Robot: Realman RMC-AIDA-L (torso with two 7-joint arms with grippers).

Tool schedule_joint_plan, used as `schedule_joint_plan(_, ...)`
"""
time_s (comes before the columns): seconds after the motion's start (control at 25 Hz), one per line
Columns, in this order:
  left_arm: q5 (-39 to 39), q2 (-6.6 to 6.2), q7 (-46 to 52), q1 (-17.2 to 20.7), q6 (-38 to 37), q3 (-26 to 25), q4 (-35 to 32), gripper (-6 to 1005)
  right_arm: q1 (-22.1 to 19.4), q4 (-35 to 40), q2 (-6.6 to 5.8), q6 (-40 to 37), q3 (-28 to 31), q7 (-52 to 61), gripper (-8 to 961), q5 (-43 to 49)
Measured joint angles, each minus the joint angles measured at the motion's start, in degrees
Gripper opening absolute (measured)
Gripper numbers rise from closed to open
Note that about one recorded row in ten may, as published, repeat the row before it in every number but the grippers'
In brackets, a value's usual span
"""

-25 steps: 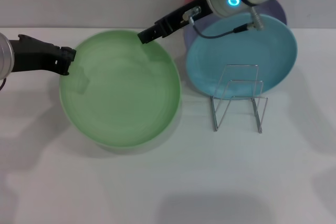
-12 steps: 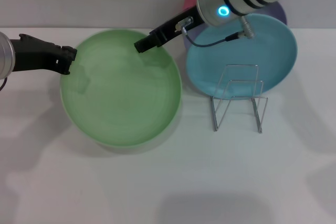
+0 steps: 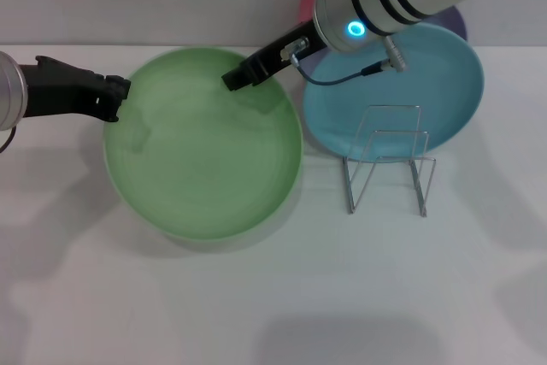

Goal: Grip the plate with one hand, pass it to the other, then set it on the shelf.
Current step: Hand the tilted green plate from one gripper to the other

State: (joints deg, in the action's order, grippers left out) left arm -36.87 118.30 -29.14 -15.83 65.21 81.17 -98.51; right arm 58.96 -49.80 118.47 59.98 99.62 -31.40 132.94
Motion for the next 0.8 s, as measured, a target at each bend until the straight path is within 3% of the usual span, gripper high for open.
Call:
schedule_joint_plan(0.04,0.0,0.0,0.0,0.0,0.0,0.0,0.0,16,0.0,0.2,0.08,-0.2,0.0,0.0,594,0.0)
schedule_joint_plan(0.24,-0.1,0.02,0.0,0.1,-0.1,0.0,0.0,17,-0.5,-0.2,0.44,-0.4,-0.1,-2.5,345,0.0)
schedule_joint_plan(0.48,-0.3,0.03,0.0,0.2,-0.4,0.8,0.0,17,-3.3,-4.8,0.45,-1.0,-3.1,-3.0,162,0.0)
schedule_joint_plan(0.56,-0.3,0.06,0.0,0.3,-0.7,1.3,0.0,17,-3.6,-5.3,0.45,-1.0,-3.4,-3.0,150,0.0)
schedule_joint_plan(0.8,-0.4,0.16,0.0,0.4,-2.1,2.1,-0.1,189,-4.5,-6.3,0.45,-0.8,-3.7,-3.0,112,0.2)
